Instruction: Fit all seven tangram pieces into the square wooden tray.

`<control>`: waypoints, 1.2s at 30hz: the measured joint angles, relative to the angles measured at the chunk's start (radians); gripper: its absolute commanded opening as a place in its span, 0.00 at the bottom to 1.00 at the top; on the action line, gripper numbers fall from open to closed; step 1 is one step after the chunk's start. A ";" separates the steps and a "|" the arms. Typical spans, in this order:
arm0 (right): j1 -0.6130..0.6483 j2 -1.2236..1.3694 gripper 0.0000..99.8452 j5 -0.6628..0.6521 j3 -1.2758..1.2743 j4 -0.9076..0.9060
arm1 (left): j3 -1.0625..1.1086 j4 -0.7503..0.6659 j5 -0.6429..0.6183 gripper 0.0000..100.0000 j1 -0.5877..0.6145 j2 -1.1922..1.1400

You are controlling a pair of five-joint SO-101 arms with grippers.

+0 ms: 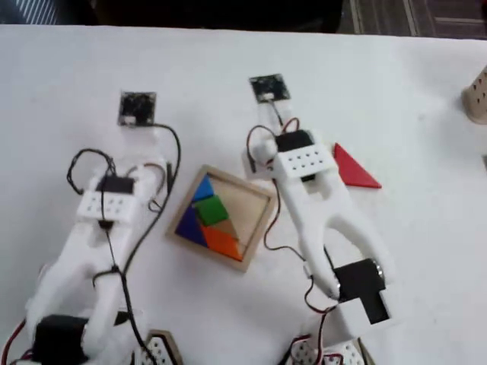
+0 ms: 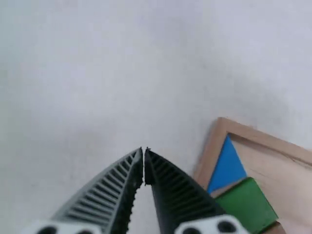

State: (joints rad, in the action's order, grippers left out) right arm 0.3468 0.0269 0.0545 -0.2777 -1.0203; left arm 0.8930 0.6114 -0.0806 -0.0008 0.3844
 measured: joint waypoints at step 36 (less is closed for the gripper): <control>-0.163 0.000 0.02 0.078 0.000 0.057 | 0.166 -0.267 -0.144 0.02 -0.445 -0.186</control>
State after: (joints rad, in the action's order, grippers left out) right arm 0.1841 0.0269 0.1327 -0.2777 -0.9636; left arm 1.0587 0.3445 -0.2248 -0.4457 0.1987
